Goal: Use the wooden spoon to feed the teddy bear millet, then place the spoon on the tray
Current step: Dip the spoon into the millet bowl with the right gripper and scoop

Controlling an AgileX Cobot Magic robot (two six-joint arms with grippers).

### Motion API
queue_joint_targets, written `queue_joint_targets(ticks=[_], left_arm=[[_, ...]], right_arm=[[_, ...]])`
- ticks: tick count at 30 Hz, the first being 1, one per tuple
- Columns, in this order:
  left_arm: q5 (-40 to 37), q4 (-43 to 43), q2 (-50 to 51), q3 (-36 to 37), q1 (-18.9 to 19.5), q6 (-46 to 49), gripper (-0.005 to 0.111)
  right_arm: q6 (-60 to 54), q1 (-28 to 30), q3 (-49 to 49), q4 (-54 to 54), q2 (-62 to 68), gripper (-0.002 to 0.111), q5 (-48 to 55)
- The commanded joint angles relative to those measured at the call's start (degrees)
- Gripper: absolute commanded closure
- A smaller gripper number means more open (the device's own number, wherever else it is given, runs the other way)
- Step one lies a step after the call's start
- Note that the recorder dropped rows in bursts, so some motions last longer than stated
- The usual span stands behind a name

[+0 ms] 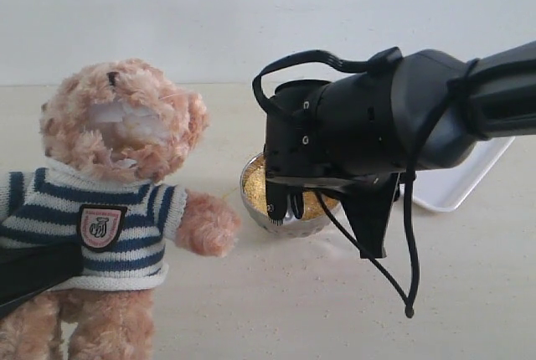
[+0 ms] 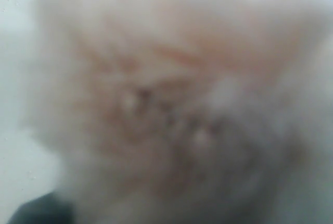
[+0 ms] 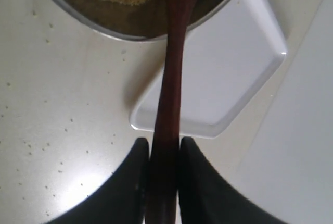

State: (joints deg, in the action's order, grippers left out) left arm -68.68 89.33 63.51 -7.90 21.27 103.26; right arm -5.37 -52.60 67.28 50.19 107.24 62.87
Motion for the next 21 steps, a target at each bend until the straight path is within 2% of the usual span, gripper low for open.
queue_joint_targets(ticks=[1,8,21], left_arm=[[-1.3,1.2,-0.5,0.2,0.2,0.4,0.102],[-1.3,1.2,-0.5,0.2,0.2,0.4,0.102],[-1.3,1.2,-0.5,0.2,0.2,0.4,0.102]], right_arm=[[0.6,0.0,0.3,-2.2,0.0,0.108,-0.7],[5.4,0.1,0.3,-3.7,-2.8,0.108,-4.2],[5.4,0.1,0.3,-11.0,-3.9,0.108,-5.0]])
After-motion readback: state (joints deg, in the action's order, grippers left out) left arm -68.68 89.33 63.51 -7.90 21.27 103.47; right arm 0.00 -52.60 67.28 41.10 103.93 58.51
